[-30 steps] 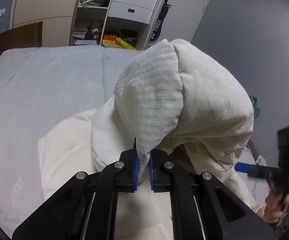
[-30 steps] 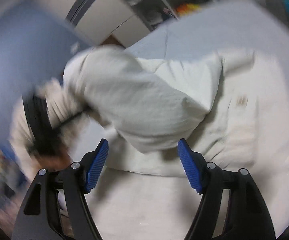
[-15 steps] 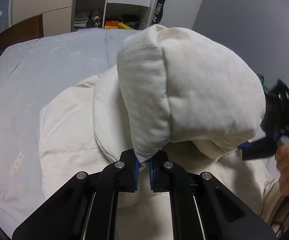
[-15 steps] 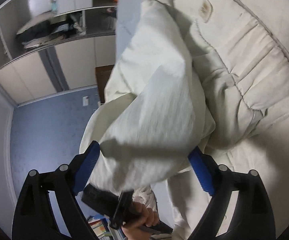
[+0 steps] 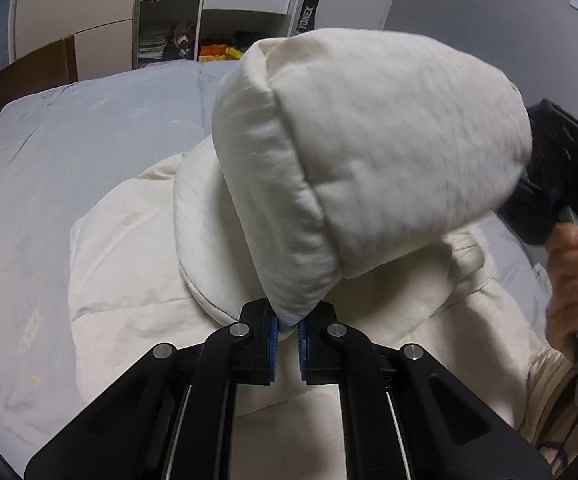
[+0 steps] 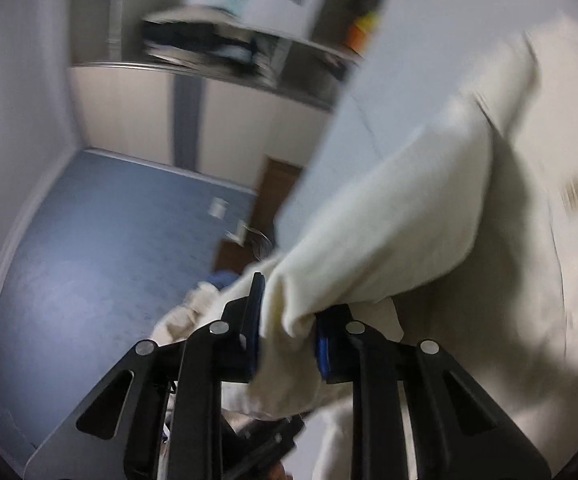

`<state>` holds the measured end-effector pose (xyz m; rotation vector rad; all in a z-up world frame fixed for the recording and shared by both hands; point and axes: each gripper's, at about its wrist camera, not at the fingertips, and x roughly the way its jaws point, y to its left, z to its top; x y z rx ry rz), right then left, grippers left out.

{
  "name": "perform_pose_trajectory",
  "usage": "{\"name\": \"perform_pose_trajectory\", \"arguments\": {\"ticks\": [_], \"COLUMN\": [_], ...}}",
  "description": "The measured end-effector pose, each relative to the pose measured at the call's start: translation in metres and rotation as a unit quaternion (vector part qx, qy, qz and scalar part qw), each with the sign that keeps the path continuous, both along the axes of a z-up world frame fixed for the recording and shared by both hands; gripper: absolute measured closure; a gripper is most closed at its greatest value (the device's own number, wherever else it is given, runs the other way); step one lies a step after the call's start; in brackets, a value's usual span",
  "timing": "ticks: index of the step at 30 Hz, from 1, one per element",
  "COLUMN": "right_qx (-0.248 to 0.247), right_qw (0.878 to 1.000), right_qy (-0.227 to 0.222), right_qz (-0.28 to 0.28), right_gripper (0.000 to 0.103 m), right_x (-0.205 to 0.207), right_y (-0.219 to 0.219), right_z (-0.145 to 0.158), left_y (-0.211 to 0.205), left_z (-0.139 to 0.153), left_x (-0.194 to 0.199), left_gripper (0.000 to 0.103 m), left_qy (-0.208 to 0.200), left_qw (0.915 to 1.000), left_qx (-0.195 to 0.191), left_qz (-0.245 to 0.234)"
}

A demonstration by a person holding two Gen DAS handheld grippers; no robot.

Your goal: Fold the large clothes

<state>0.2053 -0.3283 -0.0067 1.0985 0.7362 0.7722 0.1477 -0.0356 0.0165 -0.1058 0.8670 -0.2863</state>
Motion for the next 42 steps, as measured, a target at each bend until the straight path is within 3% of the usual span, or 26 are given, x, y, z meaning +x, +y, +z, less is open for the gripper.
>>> {"name": "perform_pose_trajectory", "arguments": {"ticks": [4,8,10,11,12,16,19,20,22,26,28,34,36,40,41,42], "right_qx": [-0.034,-0.152,-0.187,-0.209,-0.216,-0.221,-0.211,-0.211,-0.216,-0.23,-0.229,-0.24,-0.245,-0.25,-0.251,-0.249], "right_qw": [0.999,0.987,0.979,0.974,0.973,0.97,0.972,0.972,0.971,0.968,0.968,0.966,0.964,0.963,0.962,0.963], "right_qy": [-0.012,0.059,0.081,0.081,0.079,0.086,0.094,0.094,0.088,0.082,0.082,0.078,0.077,0.081,0.082,0.083], "right_qz": [-0.001,0.005,0.019,0.029,0.035,0.05,0.045,0.045,0.049,0.055,0.056,0.061,0.063,0.066,0.066,0.066], "right_gripper": [0.087,0.087,0.087,0.087,0.087,0.087,0.087,0.087,0.087,0.087,0.087,0.087,0.087,0.087,0.087,0.087], "right_x": [0.007,0.008,0.005,0.003,0.002,-0.002,-0.002,-0.009,-0.018,-0.021,-0.024,-0.021,-0.02,-0.018,-0.018,-0.017], "right_y": [-0.015,-0.027,-0.031,-0.033,-0.035,-0.039,-0.039,-0.045,-0.048,-0.045,-0.049,-0.042,-0.038,-0.034,-0.033,-0.031], "right_z": [-0.01,-0.047,-0.061,-0.063,-0.063,-0.062,-0.059,-0.061,-0.059,-0.056,-0.058,-0.056,-0.056,-0.058,-0.058,-0.058], "left_y": [-0.009,-0.01,-0.007,-0.006,-0.005,0.0,0.006,0.009,0.012,0.01,0.008,0.01,0.014,0.013,0.017,0.019], "left_z": [-0.008,-0.023,-0.023,-0.023,-0.021,-0.013,-0.003,-0.001,-0.001,-0.005,-0.009,-0.029,-0.035,-0.047,-0.048,-0.049], "left_x": [0.001,-0.004,-0.009,-0.012,-0.016,-0.03,-0.034,-0.032,-0.026,-0.006,0.005,0.036,0.041,0.054,0.048,0.05], "left_gripper": [0.093,0.081,0.061,0.041,0.039,0.039,0.037,0.036,0.033,0.031,0.03,0.027,0.021,0.02,0.028,0.05], "left_qy": [0.013,0.05,0.063,0.068,0.072,0.099,0.11,0.116,0.125,0.128,0.135,0.153,0.16,0.177,0.177,0.176], "left_qw": [0.9999,0.9986,0.9976,0.9972,0.997,0.9931,0.9824,0.9731,0.9588,0.9367,0.9286,0.9144,0.9082,0.8954,0.8931,0.8913], "left_qx": [0.004,0.003,-0.002,-0.004,-0.006,-0.054,-0.148,-0.198,-0.255,-0.325,-0.343,-0.365,-0.376,-0.396,-0.401,-0.405], "left_qz": [-0.011,-0.019,-0.029,-0.029,-0.028,-0.032,-0.03,-0.024,-0.01,0.02,0.04,0.083,0.091,0.101,0.103,0.103]}}
